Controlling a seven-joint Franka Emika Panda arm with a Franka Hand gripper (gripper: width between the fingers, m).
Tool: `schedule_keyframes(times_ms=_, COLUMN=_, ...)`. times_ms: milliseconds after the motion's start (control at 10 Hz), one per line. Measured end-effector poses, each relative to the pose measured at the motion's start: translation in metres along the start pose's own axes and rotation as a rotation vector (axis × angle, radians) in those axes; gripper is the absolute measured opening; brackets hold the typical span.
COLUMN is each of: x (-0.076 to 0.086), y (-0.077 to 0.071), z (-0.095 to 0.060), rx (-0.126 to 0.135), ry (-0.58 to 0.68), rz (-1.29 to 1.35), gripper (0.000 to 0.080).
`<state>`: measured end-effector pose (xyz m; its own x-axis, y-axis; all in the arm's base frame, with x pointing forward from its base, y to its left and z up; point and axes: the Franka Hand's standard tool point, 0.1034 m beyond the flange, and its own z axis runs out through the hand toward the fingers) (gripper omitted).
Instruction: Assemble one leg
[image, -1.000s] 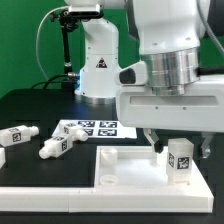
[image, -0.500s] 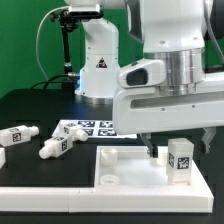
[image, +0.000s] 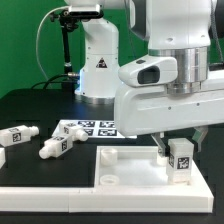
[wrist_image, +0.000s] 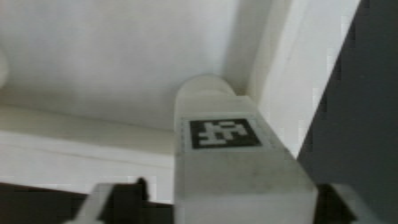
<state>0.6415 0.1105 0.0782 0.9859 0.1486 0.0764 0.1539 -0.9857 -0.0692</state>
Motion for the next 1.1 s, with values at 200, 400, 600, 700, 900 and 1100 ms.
schedule_keyframes(times_ms=200, x=0.0000, y=0.0006, z=0.0000, rx=-0.001, ry=0.000, rz=0.151, gripper=0.0285)
schedule_keyframes(times_ms=400, x=0.0002, y=0.0012, z=0.0008, rx=-0.010, ry=0.015, rz=0.479, gripper=0.0285)
schedule_keyframes(times_ms=600, x=-0.0008, y=0.0020, z=0.0001, rx=-0.003, ry=-0.006, rz=0.938, gripper=0.0285)
schedule_keyframes(times_ms=700, x=-0.0002, y=0.0018, z=0.0003, rx=0.010, ry=-0.037, rz=1.140, gripper=0.0285)
schedule_keyframes(times_ms=900, x=-0.0011, y=0.0007, z=0.0012, rx=0.022, ry=-0.047, rz=1.322, gripper=0.0285)
schedule_keyframes(times_ms=1100, x=-0.0012, y=0.0014, z=0.0015, rx=0.019, ry=-0.043, rz=1.235, gripper=0.0353)
